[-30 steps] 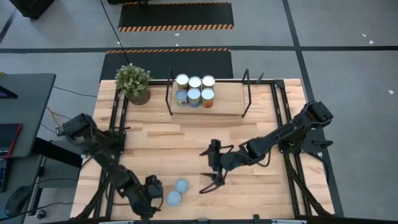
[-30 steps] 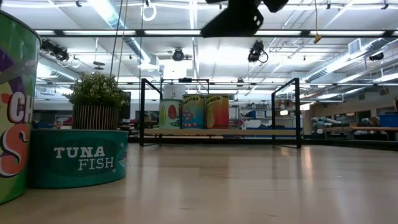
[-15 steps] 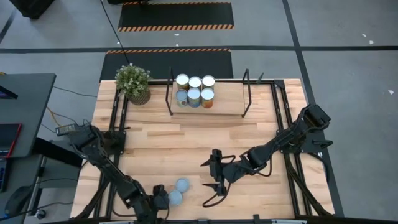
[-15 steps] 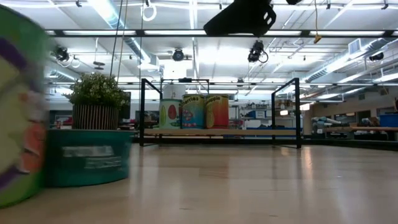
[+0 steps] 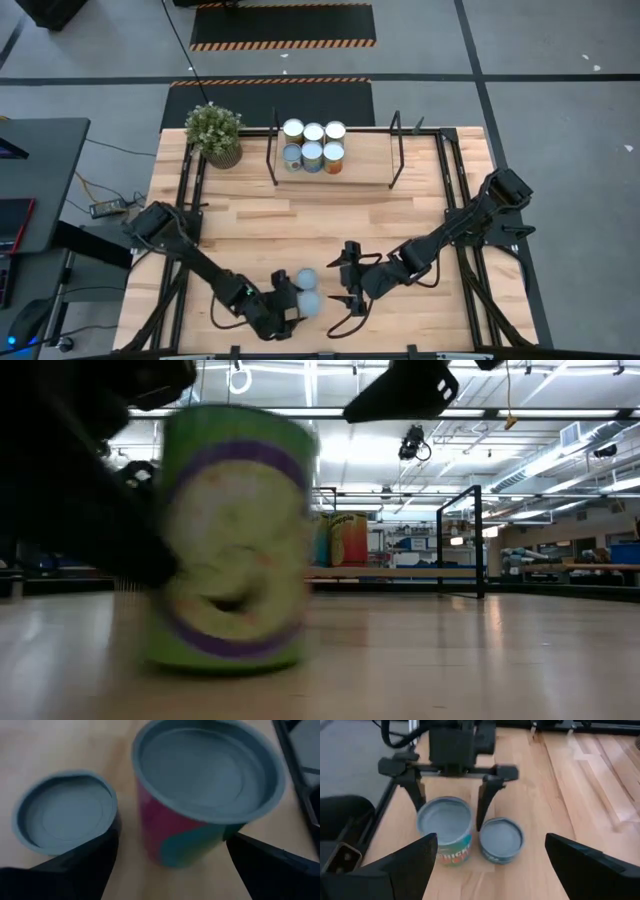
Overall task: Pick and place cans onto a shelf
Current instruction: Put the canned chicken soup on the shelf
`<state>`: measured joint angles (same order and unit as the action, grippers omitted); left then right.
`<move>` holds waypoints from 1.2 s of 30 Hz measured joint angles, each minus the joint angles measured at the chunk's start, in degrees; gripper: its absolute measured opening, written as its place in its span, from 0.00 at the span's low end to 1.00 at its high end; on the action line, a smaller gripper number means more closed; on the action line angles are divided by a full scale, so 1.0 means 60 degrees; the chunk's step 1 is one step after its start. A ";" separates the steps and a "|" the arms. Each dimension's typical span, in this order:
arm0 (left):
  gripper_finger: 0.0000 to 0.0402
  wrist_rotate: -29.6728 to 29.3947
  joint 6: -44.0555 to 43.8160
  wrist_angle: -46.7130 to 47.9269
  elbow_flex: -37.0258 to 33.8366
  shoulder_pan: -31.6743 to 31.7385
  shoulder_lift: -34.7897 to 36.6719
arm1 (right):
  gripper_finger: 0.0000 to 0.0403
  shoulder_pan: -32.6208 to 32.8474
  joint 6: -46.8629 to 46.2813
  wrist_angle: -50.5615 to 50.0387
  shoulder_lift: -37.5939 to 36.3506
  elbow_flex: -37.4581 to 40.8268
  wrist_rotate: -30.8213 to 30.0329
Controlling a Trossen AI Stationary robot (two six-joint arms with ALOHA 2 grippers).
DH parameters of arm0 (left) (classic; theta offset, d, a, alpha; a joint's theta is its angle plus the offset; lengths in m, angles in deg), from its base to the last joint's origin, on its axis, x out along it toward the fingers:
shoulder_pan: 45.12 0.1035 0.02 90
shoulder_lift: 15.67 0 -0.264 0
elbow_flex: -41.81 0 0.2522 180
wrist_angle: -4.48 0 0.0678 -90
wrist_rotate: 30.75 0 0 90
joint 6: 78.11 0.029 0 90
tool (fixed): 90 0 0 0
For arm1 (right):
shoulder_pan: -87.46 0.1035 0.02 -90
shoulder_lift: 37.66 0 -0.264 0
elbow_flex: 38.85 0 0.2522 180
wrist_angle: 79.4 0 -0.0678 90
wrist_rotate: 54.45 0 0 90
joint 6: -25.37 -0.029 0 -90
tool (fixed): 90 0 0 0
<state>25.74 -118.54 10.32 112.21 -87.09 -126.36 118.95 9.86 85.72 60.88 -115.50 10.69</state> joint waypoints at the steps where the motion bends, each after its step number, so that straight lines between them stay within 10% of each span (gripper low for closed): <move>1: 0.94 -0.0117 0.0118 -0.0075 -0.0004 0.0101 0.0000 | 0.94 0.0052 -0.0007 -0.0094 0.0000 0.0000 -0.0122; 28: 0.94 -0.0203 0.3123 -0.1757 -0.0007 0.1774 0.0003 | 0.94 0.0624 -0.1983 -0.2722 -0.0331 0.0002 -0.0977; 36: 0.78 -0.0111 0.3418 -0.2003 -0.0007 0.1837 0.0004 | 0.94 0.0722 -0.2367 -0.3231 -0.0451 -0.0004 -0.0909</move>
<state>25.08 -98.03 -1.69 112.17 -76.06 -126.34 123.28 -4.34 66.33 58.17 -115.53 5.23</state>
